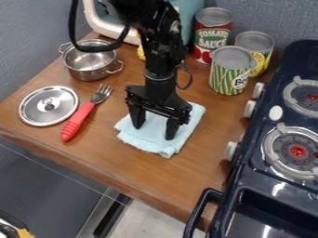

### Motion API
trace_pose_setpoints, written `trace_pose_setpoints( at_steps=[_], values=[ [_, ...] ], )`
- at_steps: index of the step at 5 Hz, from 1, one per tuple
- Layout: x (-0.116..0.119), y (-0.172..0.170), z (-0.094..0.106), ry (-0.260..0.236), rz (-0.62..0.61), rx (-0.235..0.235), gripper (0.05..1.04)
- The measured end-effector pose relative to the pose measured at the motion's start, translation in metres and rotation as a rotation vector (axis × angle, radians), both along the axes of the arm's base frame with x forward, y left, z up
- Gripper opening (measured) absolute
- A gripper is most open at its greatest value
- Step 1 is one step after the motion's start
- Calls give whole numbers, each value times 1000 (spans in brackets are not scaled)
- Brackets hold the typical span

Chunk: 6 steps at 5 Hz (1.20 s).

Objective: Pressing the cloth down

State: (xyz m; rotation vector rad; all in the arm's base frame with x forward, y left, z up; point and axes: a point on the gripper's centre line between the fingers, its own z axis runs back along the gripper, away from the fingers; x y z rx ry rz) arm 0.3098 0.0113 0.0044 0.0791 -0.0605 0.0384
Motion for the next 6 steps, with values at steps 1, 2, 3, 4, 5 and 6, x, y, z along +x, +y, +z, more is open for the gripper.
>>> trace_pose_setpoints(
  at_steps=[1,2,3,4,5,6],
  values=[
    [-3,13,0,-8,40,1,1001],
    [-5,36,5,-40,73,59,1001],
    [-10,70,9,-45,155,93,1001],
    [-11,81,10,-43,190,92,1001],
    [-12,84,10,-42,206,90,1000],
    [-9,80,10,-56,200,62,1000]
  ],
)
